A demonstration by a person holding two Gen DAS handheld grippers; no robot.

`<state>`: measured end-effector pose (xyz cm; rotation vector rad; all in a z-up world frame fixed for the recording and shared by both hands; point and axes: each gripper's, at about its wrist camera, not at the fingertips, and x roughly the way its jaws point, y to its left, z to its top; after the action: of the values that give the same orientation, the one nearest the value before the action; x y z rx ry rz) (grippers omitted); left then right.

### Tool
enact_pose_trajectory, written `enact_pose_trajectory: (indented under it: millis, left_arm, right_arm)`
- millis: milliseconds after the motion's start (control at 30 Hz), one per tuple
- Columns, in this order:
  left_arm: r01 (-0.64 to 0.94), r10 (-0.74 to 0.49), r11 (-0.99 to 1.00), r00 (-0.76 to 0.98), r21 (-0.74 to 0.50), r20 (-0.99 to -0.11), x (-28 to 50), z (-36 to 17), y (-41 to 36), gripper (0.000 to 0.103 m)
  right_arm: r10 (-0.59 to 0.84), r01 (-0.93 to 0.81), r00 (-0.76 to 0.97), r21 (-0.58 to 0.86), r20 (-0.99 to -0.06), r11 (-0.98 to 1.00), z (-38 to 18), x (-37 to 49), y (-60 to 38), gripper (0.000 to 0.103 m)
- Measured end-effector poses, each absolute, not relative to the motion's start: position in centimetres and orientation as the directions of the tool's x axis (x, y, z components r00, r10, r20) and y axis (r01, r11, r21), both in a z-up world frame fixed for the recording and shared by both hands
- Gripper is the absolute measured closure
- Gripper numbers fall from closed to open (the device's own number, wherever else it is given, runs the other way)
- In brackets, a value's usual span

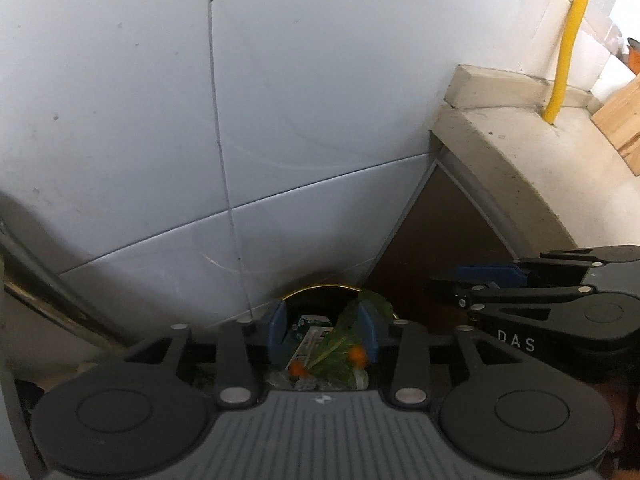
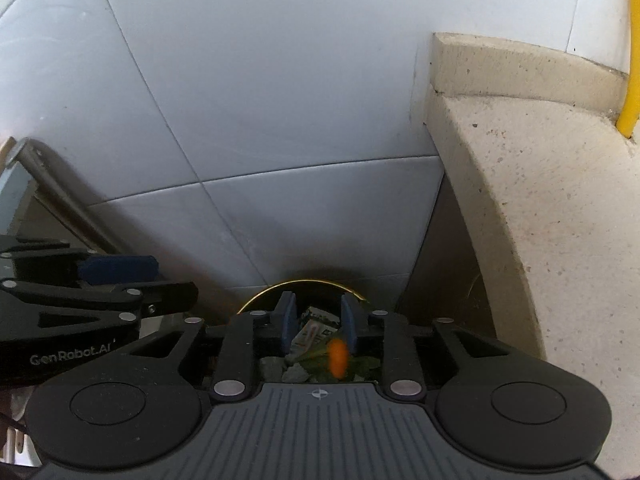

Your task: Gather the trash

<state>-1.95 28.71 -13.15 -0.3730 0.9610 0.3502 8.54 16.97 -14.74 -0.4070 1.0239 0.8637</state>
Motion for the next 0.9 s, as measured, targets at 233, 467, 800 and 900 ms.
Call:
enact_pose_trajectory:
  millis: [233, 467, 800, 900]
  left_arm:
    - [-0.462, 0.137, 0.874, 0.534, -0.152, -0.834, -2.1, -12.9, 29.0, 0.068]
    - [-0.460, 0.152, 0.873, 0.567, -0.159, -0.810, -2.4, -11.9, 28.9, 0.066]
    - [-0.450, 0.180, 0.879, 0.621, -0.159, -0.763, -3.6, -10.0, 28.1, 0.061]
    - [-0.464, 0.187, 0.868, 0.637, -0.179, -0.748, -4.7, -9.1, 27.5, 0.060]
  right_arm:
    - [0.425, -0.769, 0.249, 0.090, -0.870, 0.633, -14.7, 8.7, 16.6, 0.067]
    - [0.440, -0.754, 0.311, 0.063, -0.842, 0.654, -12.7, 7.5, 15.9, 0.062]
    - [0.462, -0.711, 0.425, 0.029, -0.778, 0.703, -9.6, 4.7, 13.7, 0.055]
    - [0.473, -0.715, 0.452, 0.010, -0.756, 0.699, -8.3, 3.8, 12.8, 0.046]
